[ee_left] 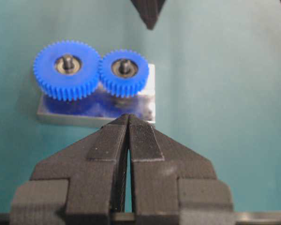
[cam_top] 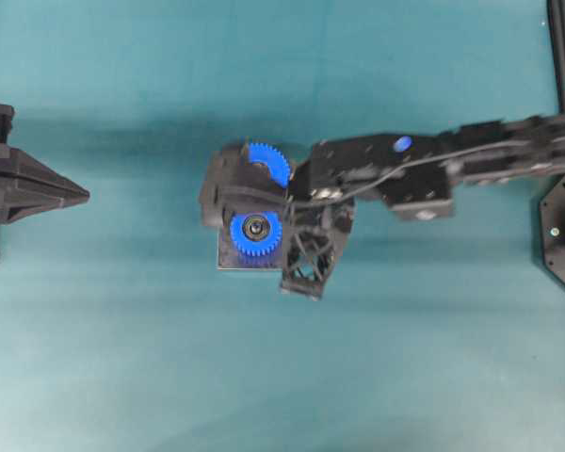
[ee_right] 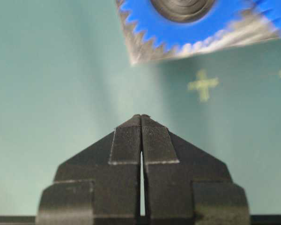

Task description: Fit the small gear onto the shaft.

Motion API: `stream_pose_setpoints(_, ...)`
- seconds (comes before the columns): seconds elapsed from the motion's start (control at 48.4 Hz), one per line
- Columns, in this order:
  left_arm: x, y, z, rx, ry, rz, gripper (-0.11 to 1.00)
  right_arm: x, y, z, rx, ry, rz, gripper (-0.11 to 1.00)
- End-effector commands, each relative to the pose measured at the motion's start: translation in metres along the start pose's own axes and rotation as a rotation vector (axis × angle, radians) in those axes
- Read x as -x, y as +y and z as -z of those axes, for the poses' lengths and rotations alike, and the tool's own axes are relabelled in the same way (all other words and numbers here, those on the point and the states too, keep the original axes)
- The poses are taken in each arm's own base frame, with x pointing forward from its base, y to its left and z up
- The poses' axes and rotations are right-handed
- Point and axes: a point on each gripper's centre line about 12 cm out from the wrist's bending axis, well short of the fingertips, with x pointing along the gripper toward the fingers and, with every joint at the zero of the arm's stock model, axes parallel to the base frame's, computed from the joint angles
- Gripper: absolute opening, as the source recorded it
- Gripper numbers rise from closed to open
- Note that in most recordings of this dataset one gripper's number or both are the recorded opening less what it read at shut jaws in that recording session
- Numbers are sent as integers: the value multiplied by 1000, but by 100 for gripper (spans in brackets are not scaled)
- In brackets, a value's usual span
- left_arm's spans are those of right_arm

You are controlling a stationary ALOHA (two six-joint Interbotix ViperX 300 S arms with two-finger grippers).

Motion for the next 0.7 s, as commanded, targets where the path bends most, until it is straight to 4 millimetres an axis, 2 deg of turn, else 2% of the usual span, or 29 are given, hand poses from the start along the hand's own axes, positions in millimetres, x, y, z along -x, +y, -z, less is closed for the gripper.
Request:
stream_pose_setpoints(0.0, 0, 0, -6, 1, -14, 0, 0, 23, -6, -19, -21, -129, -20, -2)
stream_pose_setpoints(0.207, 0, 0, -7, 1, -18, 0, 0, 12, -19, -51, -15, -170, -11, -2)
stream_pose_setpoints(0.372, 0, -1, -8, 0, -20, 1, 0, -5, -26, -64, -8, -150, -1, -2)
stream_pose_setpoints(0.455, 0, 0, -8, 1, -22, 0, 0, -16, -30, -61, -14, -117, 5, -2)
stream_pose_setpoints(0.682, 0, 0, -8, 1, -20, 0, 0, -17, -31, -33, -39, -46, 16, -2)
